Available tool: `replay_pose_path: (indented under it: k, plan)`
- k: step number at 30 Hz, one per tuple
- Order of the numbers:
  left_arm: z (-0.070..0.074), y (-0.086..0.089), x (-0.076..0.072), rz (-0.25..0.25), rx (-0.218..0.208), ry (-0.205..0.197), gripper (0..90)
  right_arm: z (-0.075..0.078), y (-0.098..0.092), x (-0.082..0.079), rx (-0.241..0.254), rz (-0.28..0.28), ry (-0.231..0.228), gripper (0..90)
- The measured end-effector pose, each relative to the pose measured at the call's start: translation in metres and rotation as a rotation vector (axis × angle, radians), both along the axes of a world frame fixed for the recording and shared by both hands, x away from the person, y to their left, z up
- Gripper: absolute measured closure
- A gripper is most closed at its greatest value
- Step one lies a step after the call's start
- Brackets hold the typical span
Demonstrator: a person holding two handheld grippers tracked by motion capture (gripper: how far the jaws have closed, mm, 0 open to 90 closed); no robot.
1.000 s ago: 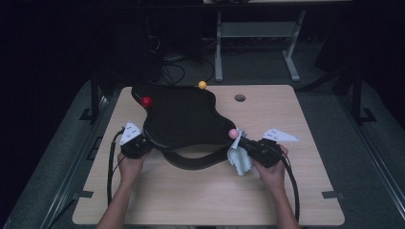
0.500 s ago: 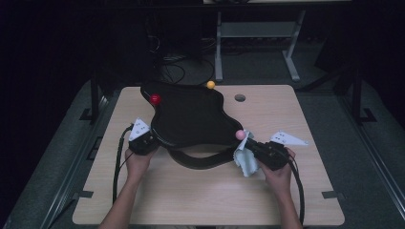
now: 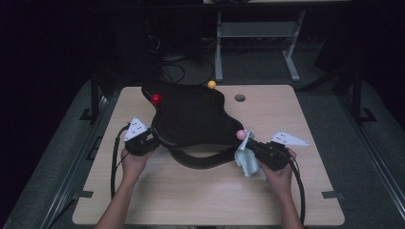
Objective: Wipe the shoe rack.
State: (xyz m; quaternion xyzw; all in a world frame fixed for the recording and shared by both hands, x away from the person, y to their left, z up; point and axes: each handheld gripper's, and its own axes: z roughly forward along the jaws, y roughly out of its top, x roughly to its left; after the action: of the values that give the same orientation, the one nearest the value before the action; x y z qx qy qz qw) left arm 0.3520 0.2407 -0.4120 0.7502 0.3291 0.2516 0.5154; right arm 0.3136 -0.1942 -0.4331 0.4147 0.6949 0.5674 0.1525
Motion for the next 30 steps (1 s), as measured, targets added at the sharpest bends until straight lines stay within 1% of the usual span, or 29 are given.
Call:
replay_pose_path:
  k: [4,8,10,14,23,26,28,30]
  plan:
    - [0.003,0.004,-0.009,-0.01,0.005,0.002,64.7,0.0,0.001,0.0,0.0,0.0,0.0,83.4]
    - [0.006,0.005,-0.019,-0.035,0.011,0.013,62.2,0.0,0.002,0.0,0.001,0.001,0.0,83.3]
    - [0.007,0.004,-0.026,-0.048,0.011,-0.003,61.2,0.0,0.003,0.0,-0.002,0.0,-0.001,83.3]
    - [0.012,0.002,-0.036,-0.071,0.002,0.0,59.6,0.0,0.003,0.001,-0.004,0.0,0.001,83.1]
    - [0.027,-0.003,-0.067,-0.124,0.0,0.009,57.4,0.0,0.004,0.0,-0.008,-0.003,-0.003,82.9]
    - [0.033,-0.007,-0.075,-0.143,0.003,0.0,56.5,0.0,0.004,0.0,-0.009,-0.004,-0.003,82.9]
    - [0.037,-0.011,-0.08,-0.155,-0.007,-0.005,56.4,0.0,0.004,0.0,-0.009,-0.004,-0.002,82.9]
    - [0.04,-0.014,-0.083,-0.165,-0.004,-0.007,56.2,0.0,0.004,0.0,-0.011,-0.005,-0.003,82.9]
